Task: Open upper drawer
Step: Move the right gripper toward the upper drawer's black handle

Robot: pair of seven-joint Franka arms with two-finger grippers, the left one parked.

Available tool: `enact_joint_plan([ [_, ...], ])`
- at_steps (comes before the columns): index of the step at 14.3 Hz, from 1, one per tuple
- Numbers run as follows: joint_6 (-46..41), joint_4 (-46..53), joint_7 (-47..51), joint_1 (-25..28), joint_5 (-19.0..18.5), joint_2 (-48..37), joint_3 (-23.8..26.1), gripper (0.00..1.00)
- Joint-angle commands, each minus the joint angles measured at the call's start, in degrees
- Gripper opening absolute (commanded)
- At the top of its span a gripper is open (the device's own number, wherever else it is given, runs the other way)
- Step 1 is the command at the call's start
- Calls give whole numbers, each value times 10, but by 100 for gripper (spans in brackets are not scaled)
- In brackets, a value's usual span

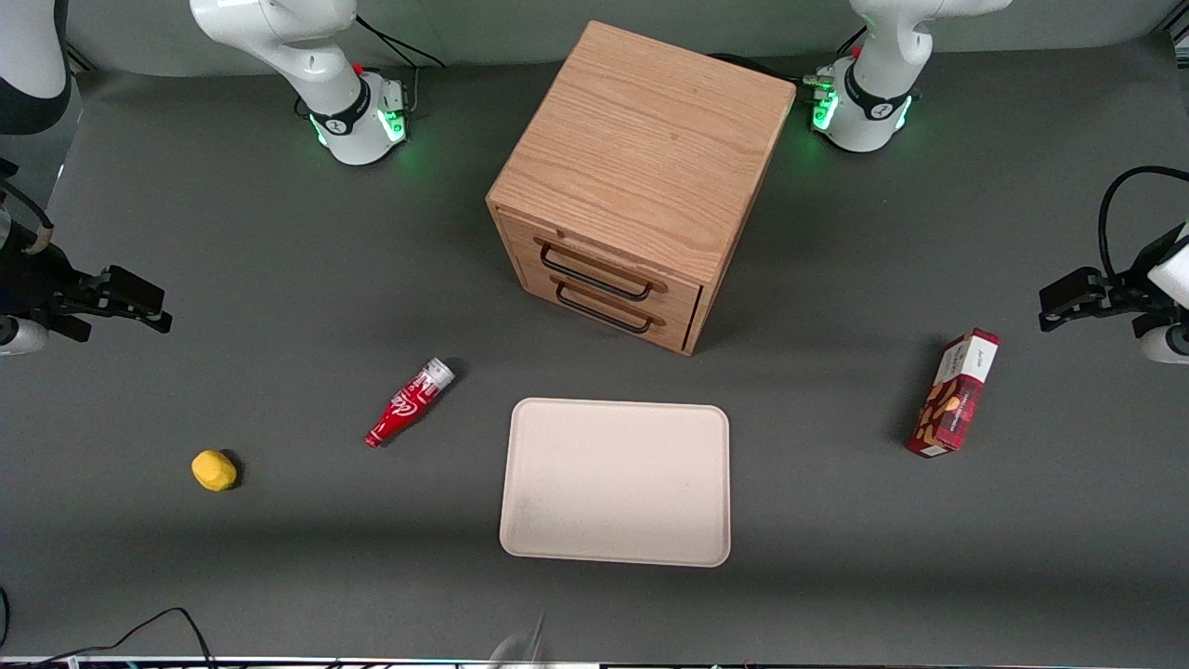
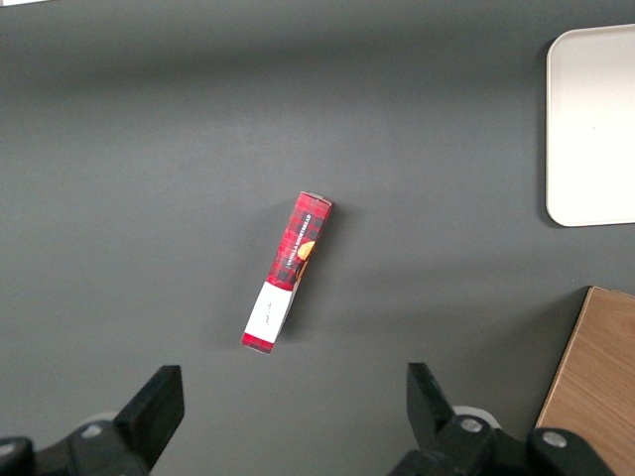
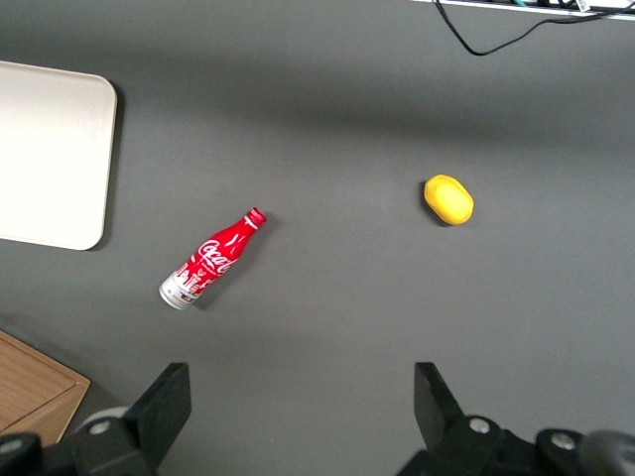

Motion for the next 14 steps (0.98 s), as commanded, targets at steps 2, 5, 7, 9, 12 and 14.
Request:
enact_joint_plan([
  [2, -15, 22, 11, 2, 12, 17, 12, 100],
  [5, -30, 28, 7, 5, 10, 24, 62, 100],
  [7, -39, 42, 4, 8, 6, 35, 120, 100],
  [9, -37, 50, 4, 10, 4, 49, 177, 100],
  [12, -32, 77, -33, 11, -22, 98, 256, 100],
  [14, -24, 79, -48, 11, -42, 126, 306, 100],
])
